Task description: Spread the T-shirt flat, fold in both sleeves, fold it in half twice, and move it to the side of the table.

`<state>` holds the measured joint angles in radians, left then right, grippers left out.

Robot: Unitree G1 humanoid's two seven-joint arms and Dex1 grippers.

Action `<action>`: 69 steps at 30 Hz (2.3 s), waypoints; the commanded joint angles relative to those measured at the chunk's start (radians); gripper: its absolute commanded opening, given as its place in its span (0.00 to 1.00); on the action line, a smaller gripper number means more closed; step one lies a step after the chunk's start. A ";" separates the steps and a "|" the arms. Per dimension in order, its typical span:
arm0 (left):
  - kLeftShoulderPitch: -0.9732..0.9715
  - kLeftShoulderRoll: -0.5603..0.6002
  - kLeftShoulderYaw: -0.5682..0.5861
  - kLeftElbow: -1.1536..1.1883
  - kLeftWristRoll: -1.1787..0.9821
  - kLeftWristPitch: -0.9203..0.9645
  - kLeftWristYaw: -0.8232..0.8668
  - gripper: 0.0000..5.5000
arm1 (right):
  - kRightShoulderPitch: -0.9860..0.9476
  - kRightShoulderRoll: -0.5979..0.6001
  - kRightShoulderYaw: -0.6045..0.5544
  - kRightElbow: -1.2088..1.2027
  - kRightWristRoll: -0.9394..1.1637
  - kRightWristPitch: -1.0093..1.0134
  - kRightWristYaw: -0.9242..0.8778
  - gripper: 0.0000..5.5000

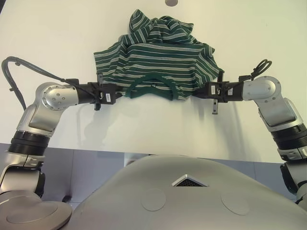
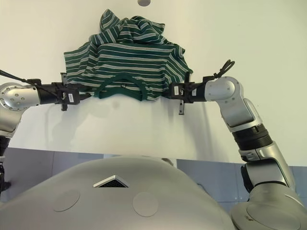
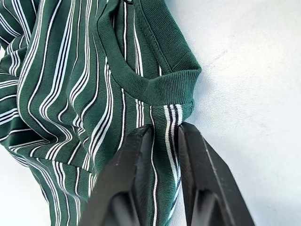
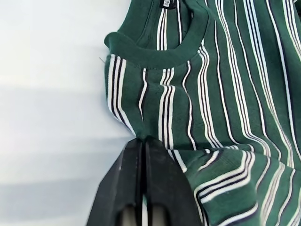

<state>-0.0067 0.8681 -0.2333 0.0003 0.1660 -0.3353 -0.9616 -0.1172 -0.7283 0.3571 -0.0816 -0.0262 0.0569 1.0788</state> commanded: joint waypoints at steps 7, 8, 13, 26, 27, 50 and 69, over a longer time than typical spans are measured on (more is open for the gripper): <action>-0.060 -0.076 0.091 -0.091 -0.264 0.103 -0.014 0.00 | -0.042 0.011 -0.065 -0.009 0.081 0.026 0.015 0.00; -0.075 -0.079 0.119 -0.106 -0.313 0.131 -0.018 0.00 | -0.053 0.011 -0.085 -0.014 0.104 0.037 0.018 0.00; -0.194 -0.049 0.289 -0.099 -0.524 0.246 -0.048 0.00 | -0.172 -0.005 -0.228 0.008 0.256 0.119 0.043 0.00; -0.634 0.034 0.458 0.067 -0.773 0.437 -0.200 0.00 | -0.633 -0.049 -0.457 0.233 0.489 0.257 0.090 0.00; -0.704 0.028 0.435 0.106 -0.755 0.431 -0.218 0.00 | -0.689 -0.046 -0.446 0.281 0.472 0.240 0.092 0.00; -1.611 -0.172 0.068 1.276 0.130 -0.199 0.642 0.00 | -1.443 0.079 -0.276 1.338 -0.162 -0.354 -0.723 0.00; -1.013 -0.115 0.287 0.456 -0.593 0.254 -0.364 0.00 | -1.009 0.020 -0.413 0.777 0.223 -0.065 0.099 0.00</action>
<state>-1.0407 0.7514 0.0351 0.5631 -0.3284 -0.2127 -1.2756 -1.1303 -0.7022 -0.0333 0.7479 0.1538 -0.0677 1.1461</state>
